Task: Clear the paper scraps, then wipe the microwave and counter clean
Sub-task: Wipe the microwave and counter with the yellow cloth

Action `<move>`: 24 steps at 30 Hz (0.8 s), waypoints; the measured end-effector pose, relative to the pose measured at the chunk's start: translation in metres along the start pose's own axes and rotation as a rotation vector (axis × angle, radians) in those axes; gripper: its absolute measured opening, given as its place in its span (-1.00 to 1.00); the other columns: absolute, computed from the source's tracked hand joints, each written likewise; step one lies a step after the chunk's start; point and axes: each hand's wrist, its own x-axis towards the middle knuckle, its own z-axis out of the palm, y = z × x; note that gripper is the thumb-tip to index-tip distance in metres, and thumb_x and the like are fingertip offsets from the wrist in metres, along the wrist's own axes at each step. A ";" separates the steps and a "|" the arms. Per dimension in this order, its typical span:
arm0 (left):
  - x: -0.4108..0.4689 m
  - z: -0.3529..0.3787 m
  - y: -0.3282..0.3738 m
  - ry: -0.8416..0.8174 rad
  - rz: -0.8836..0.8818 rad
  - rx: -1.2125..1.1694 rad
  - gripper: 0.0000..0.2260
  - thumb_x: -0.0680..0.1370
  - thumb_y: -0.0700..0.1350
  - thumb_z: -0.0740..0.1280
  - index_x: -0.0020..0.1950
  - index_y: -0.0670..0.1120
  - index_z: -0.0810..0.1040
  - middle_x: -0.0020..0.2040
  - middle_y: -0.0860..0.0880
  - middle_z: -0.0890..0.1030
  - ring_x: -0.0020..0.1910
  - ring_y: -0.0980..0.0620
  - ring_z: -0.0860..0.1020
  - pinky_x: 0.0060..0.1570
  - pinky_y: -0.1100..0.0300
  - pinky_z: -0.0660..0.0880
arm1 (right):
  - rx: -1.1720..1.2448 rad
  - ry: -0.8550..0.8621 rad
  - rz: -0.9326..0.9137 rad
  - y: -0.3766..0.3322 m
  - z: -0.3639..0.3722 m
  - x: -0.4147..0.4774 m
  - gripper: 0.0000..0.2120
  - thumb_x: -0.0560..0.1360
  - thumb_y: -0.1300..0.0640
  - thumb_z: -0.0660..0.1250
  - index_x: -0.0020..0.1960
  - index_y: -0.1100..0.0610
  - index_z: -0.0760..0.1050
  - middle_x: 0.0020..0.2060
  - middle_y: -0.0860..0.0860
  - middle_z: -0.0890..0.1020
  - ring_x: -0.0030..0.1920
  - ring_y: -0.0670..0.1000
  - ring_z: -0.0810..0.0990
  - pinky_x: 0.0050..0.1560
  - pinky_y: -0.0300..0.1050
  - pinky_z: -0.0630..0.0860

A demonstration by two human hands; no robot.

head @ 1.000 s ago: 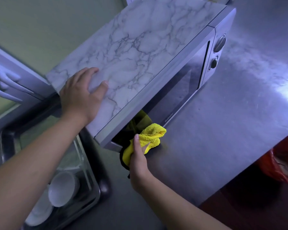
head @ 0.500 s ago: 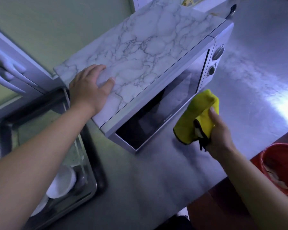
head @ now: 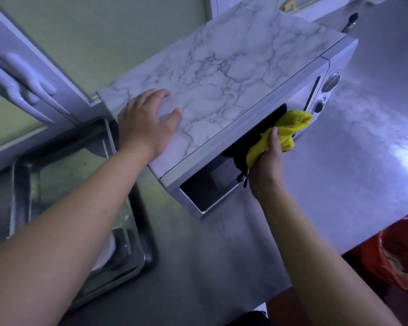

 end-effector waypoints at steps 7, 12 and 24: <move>0.000 0.003 -0.002 0.006 0.002 -0.010 -0.47 0.48 0.30 0.15 0.40 0.13 0.45 0.44 0.12 0.44 0.43 -0.02 0.35 0.44 -0.02 0.23 | -0.112 -0.008 0.312 0.108 0.014 -0.104 -0.29 0.08 -0.56 0.42 0.02 -0.23 0.23 -0.12 -0.21 0.27 -0.14 -0.18 0.30 -0.23 -0.28 0.29; -0.001 -0.002 0.000 -0.028 -0.023 -0.010 -0.49 0.53 0.26 0.17 0.43 0.13 0.41 0.47 0.12 0.40 0.47 0.01 0.29 0.46 0.02 0.15 | -0.193 -0.154 0.424 0.129 0.017 -0.156 -0.51 0.57 -0.25 0.22 0.32 0.07 0.36 0.04 0.00 0.51 0.13 0.00 0.51 0.17 -0.09 0.39; -0.002 -0.002 0.000 -0.056 0.011 -0.029 -0.47 0.50 0.25 0.10 0.40 0.08 0.43 0.44 0.04 0.42 0.44 -0.05 0.30 0.41 -0.01 0.12 | -0.185 0.168 0.395 0.069 -0.044 -0.201 -0.52 0.57 -0.16 0.24 0.26 0.20 0.57 0.16 0.21 0.66 0.17 0.23 0.64 0.32 0.20 0.46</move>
